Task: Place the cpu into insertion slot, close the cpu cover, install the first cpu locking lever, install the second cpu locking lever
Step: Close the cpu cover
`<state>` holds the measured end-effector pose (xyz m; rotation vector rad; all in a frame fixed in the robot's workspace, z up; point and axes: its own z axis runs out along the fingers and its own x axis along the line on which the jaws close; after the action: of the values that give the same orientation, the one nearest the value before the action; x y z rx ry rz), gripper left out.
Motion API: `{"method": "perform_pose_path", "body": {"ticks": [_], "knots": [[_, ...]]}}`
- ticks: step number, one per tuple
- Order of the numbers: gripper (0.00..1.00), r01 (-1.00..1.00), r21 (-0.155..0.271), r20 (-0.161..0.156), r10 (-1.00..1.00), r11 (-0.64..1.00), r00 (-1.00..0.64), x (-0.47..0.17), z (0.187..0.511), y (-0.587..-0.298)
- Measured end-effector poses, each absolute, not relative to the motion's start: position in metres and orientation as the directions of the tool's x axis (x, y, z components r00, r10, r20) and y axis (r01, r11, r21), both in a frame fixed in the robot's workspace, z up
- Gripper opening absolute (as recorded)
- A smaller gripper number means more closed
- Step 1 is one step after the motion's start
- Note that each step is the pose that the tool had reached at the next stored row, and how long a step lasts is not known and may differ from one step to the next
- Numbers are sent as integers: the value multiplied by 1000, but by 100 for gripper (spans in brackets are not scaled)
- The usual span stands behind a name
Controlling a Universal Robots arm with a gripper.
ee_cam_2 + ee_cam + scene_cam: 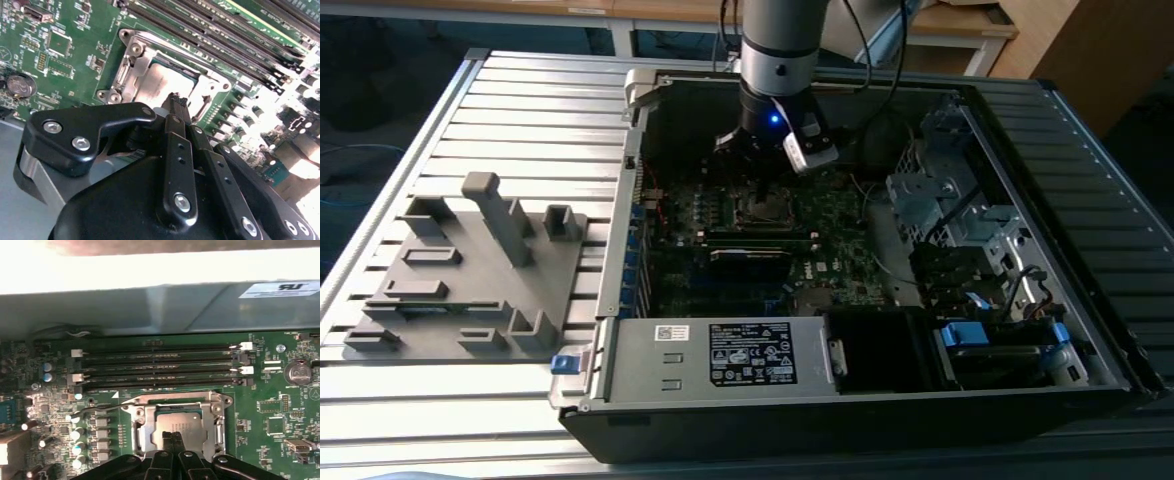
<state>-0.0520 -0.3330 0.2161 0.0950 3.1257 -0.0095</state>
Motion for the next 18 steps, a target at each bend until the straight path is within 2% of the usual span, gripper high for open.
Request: {"method": "perform_pose_path", "body": {"ticks": [18], "knots": [[10,121,5,-14,121,993,-993,-48,215,-334]]}}
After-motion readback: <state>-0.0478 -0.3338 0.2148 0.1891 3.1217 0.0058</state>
